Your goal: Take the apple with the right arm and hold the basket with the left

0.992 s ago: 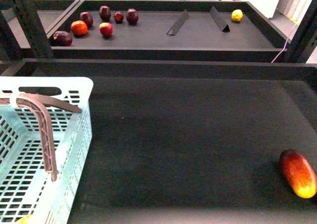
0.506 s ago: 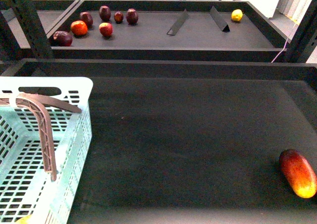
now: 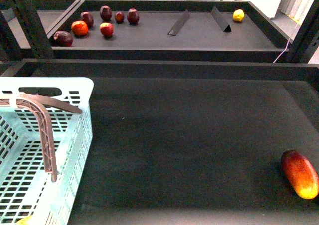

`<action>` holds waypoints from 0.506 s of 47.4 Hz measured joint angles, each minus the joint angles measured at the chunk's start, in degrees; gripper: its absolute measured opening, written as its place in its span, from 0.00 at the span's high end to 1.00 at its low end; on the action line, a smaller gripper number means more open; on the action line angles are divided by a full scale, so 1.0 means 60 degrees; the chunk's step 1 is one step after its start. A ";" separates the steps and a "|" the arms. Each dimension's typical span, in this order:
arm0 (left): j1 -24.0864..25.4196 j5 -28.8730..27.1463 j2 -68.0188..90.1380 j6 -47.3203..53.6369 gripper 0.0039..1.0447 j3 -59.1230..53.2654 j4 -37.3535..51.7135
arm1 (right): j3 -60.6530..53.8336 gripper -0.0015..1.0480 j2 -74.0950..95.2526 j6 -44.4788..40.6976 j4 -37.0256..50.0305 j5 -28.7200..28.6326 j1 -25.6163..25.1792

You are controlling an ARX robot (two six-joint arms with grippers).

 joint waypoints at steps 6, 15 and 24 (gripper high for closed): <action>0.0000 0.0000 -0.0368 0.0000 0.97 0.0000 -0.0364 | 0.0000 0.09 0.0000 0.0000 0.0000 0.0000 0.0000; 0.0000 0.0000 -0.1898 0.0004 0.97 0.0004 -0.2102 | 0.0000 0.09 0.0000 0.0000 0.0000 0.0004 0.0000; 0.0000 0.0000 -0.2138 0.0004 0.97 0.0004 -0.2197 | 0.0000 0.09 -0.0004 0.0000 0.0000 0.0000 0.0000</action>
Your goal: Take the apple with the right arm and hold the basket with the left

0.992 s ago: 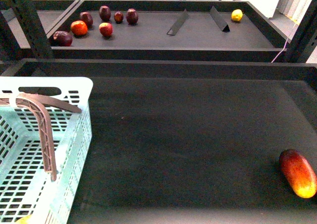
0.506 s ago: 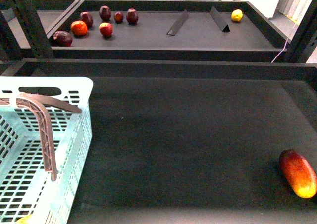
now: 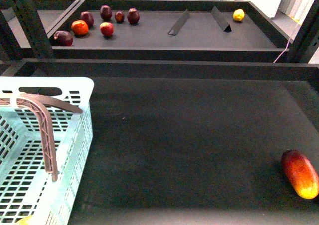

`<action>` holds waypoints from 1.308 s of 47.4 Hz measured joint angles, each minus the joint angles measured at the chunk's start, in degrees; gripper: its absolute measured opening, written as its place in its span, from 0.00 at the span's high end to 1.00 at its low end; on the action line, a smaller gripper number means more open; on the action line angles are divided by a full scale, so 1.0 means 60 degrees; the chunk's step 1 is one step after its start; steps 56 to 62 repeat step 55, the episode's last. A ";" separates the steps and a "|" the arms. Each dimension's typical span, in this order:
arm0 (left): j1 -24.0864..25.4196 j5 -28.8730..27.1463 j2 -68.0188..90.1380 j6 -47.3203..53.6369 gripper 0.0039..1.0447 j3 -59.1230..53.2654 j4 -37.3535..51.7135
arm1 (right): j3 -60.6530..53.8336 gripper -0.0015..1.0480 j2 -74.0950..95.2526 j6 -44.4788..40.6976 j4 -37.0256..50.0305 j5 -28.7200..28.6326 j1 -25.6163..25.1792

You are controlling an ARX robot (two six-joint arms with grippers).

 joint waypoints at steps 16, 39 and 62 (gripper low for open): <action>0.0000 -0.0004 -0.0004 -0.0004 0.97 0.0000 0.0000 | 0.0000 0.09 0.0000 0.0000 0.0000 0.0000 0.0000; 0.0000 0.0000 -0.0004 0.0000 0.37 0.0000 0.0000 | 0.0000 0.09 0.0000 0.0000 0.0000 0.0000 0.0000; 0.0000 0.0000 -0.0004 0.0015 0.06 0.0000 0.0000 | 0.0000 0.09 0.0000 0.0000 0.0000 0.0004 0.0000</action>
